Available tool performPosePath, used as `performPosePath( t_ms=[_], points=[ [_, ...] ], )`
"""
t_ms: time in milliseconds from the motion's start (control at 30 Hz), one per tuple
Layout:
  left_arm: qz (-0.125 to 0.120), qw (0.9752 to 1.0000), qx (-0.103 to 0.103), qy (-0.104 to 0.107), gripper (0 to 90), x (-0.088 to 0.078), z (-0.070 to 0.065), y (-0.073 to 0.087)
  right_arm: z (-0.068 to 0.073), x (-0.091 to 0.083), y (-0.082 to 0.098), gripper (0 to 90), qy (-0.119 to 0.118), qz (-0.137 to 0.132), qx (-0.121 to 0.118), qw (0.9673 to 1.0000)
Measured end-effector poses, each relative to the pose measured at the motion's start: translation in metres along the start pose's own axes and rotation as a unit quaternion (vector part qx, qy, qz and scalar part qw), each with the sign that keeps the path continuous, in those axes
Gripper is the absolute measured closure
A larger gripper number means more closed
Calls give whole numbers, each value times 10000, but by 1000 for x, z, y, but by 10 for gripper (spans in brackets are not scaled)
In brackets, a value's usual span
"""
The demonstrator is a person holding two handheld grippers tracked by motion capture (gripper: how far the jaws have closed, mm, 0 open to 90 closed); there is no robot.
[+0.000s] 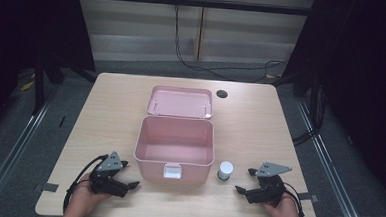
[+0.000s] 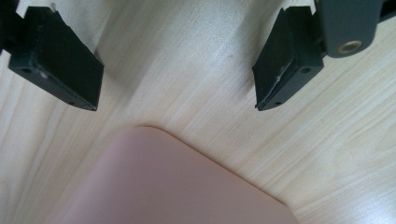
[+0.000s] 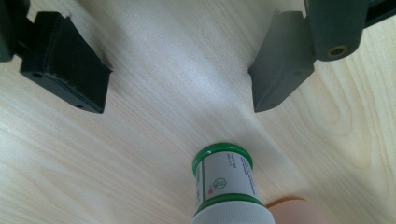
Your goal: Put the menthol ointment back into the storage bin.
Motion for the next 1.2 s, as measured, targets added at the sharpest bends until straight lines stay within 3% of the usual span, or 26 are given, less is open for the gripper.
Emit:
performPosePath(
  t_ms=[233,300,367,433,467,533,567,600,733,767,833,867,900,1000,1067,1100,1133,1200],
  points=[
    [4,10000,-1,-4,155,0,0,0,1,2,-1,161,70,117,60,9999],
    [1,10000,-1,-3,155,0,0,0,5,1,-3,184,-31,494,10,9988],
    [6,10000,-1,-8,155,0,0,0,6,1,-5,205,-73,599,19,9982],
    [7,10000,-2,-5,154,0,0,0,14,1,-16,243,-340,925,2,9951],
    [1,10000,0,3,154,0,0,0,14,1,-16,243,-340,925,2,9951],
    [-3,10000,0,6,154,0,0,0,17,0,-25,251,-346,1182,-195,9922],
    [5,10000,1,-5,155,0,0,0,21,-2,-34,269,-456,1404,-356,9884],
    [5,10000,1,-5,155,0,0,0,21,-2,-34,269,-456,1404,-356,9884],
    [6,10000,2,-4,155,0,0,0,18,0,-47,296,-408,1844,-460,9809],
    [6,10000,1,-5,155,0,0,0,16,2,-51,311,-361,2039,-473,9772],
    [2,10000,1,5,154,0,0,0,15,3,-53,319,-358,2106,-516,9756],
    [1,10000,-1,4,155,0,0,0,14,4,-55,327,-370,2189,-576,9733],
    [3,10000,-1,-2,155,0,0,0,13,5,-58,339,-349,2356,-634,9692],
    [-2,10000,0,5,155,0,0,0,14,6,-62,353,-412,2425,-697,9668],
    [-2,10000,-2,6,155,0,0,0,18,6,-67,375,-457,2551,-732,9631],
    [-2,10000,-2,6,155,0,0,0,18,6,-67,375,-457,2551,-732,9631],
    [-2,10000,-2,7,155,0,0,0,20,7,-69,387,-463,2633,-815,9602],
    [-2,10000,-3,7,154,0,0,0,21,8,-70,399,-470,2656,-849,9592]
  ],
)
Point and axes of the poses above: each handheld gripper's, and its own axes: x roughly forward along the jaws, y roughly out of its underside, z roughly to its left, the point moved 10 cm from there along x, roughly forward along the jaws, and after that the axes turned 4 degrees about z, right-handed, at the moved point
